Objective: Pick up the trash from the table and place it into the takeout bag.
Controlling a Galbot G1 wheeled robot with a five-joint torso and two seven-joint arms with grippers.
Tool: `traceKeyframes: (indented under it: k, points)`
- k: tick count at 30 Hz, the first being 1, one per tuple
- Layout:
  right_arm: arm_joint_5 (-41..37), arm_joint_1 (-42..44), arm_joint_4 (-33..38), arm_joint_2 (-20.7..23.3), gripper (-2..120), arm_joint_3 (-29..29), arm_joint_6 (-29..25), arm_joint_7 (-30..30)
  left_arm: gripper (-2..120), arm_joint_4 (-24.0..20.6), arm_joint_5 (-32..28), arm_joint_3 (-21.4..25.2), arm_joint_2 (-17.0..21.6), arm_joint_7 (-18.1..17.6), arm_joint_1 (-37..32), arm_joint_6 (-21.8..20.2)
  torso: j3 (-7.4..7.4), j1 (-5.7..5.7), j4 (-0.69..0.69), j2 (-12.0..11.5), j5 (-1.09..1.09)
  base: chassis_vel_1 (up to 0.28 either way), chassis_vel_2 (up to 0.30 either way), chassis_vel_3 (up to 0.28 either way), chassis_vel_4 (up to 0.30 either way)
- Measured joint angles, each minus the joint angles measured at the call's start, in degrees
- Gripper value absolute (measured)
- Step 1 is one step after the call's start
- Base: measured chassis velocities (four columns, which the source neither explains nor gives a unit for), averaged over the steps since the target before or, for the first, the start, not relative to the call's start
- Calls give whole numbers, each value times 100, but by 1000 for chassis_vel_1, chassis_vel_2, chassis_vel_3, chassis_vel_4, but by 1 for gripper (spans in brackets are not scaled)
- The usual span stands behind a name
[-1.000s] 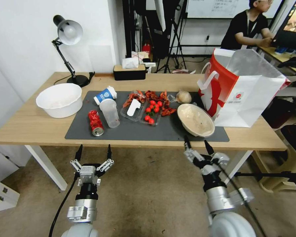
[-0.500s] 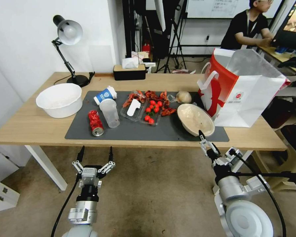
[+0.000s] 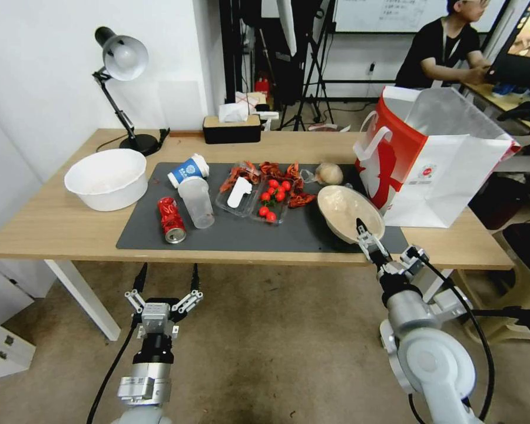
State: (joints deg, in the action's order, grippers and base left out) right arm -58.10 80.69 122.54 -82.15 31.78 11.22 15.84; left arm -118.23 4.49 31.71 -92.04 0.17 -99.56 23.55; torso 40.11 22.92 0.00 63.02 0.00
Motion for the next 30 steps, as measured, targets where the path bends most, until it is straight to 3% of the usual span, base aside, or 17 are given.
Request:
traceKeyframes:
  k: [4, 11, 16, 23, 28, 30]
  points:
    - [-91, -98, -98, 11, 95, 2, 27, 64, 100, -1, -3, -2, 0, -7, 5, -4, 0, 0, 0, 0, 0, 0, 0, 0, 0]
    - [-168, -95, -116, 2, 71, 10, 33, 137, 100, -47, -12, 1, 2, -23, -8, -9, 0, 0, 0, 0, -1, 0, 0, 0, 0]
    - [-174, -72, -117, -11, 61, 12, 33, 153, 100, -87, -13, -10, -1, -25, 15, -26, -1, 0, -1, 0, -1, 0, 0, 0, 0]
    - [-161, -51, -117, -68, 32, 37, 4, 188, 100, -146, 32, -11, -2, -16, -35, -11, 0, 0, 0, 0, 0, 0, 0, 0, 0]
    - [-154, -48, -117, -72, 21, 42, -11, 203, 100, -154, 31, 5, -1, -17, -23, -9, 0, 0, 0, 0, 0, 0, 0, 0, 0]
    - [-149, -35, -104, -68, 10, 52, -36, 205, 100, -157, 28, 14, -1, -18, -19, -7, 0, 0, 0, 0, 0, 0, 0, 0, 0]
